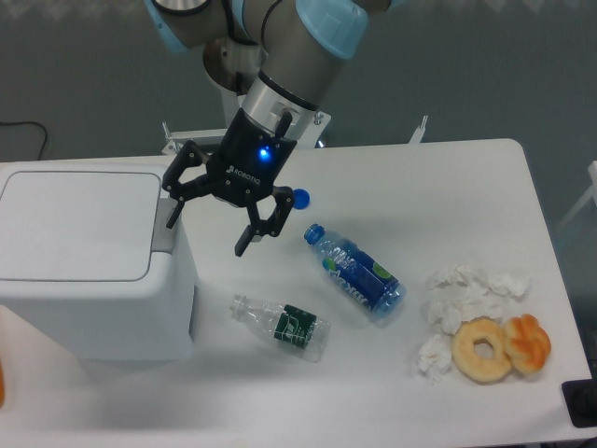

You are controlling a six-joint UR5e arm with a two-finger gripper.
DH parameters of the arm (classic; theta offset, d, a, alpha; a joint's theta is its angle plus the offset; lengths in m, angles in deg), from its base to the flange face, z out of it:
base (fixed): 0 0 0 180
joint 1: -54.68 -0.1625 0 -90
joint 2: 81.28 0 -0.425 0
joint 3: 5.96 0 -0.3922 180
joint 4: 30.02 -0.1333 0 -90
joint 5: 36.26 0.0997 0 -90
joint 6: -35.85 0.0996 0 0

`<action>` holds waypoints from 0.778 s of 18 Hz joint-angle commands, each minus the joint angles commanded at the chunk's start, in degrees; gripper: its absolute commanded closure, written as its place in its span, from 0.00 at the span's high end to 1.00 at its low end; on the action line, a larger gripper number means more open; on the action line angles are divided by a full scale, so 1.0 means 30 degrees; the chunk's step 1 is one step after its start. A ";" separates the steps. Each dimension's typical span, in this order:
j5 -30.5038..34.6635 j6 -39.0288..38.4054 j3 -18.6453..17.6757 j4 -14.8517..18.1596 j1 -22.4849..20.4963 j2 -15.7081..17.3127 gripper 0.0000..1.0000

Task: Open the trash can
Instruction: 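Lower the gripper onto the lid's edge beside the can's hinge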

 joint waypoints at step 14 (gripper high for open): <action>0.0029 0.0000 -0.0293 0.0029 0.0117 -0.0117 1.00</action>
